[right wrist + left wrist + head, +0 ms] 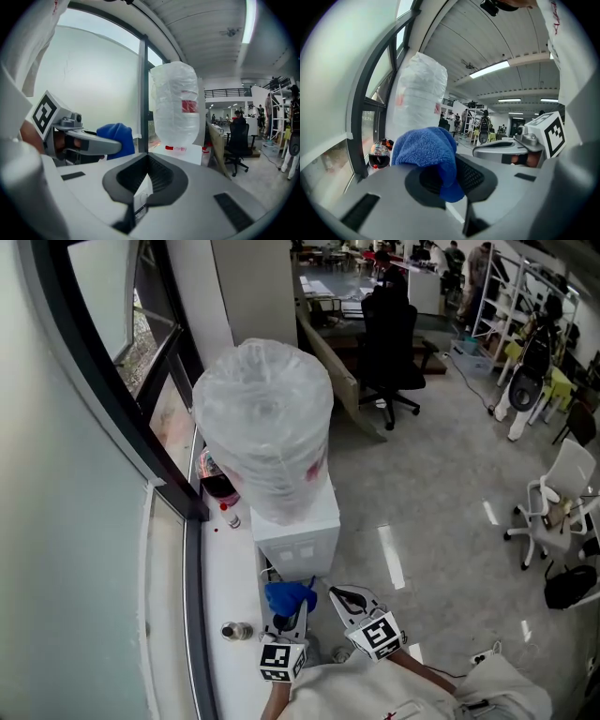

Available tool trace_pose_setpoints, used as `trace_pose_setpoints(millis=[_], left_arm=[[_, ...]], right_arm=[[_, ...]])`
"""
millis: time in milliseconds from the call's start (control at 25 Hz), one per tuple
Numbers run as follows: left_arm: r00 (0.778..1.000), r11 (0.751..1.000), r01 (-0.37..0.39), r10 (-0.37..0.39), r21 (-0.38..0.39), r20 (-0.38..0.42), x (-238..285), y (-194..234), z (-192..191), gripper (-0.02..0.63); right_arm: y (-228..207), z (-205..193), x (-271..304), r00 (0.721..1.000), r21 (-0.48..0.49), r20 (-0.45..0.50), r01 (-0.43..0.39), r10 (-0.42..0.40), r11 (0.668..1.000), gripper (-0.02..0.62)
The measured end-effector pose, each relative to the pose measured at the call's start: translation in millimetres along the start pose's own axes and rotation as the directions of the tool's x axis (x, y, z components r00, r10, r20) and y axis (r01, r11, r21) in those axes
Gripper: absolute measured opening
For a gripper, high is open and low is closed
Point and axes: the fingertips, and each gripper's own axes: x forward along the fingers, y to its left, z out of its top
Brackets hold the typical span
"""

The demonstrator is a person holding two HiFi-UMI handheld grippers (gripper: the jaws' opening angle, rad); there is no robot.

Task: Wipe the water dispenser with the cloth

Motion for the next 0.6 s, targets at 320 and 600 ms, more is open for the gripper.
trace_pose_setpoints(millis=[320, 600], left_arm=[[0.999, 0.999, -0.032, 0.032, -0.014, 0.017, -10.6, 1.7, 3.2, 0.058], [1.0, 1.0, -0.026, 0.026, -0.015, 0.01, -7.5, -1.5, -1.9, 0.058]], right_arm=[[1.4, 3.0, -13.1, 1.0, -0.01, 0.013, -0.003, 0.003, 1.0, 0.014], [1.4, 5.2, -12.8, 1.0, -0.017, 0.018, -0.012, 0.012, 1.0, 0.014]])
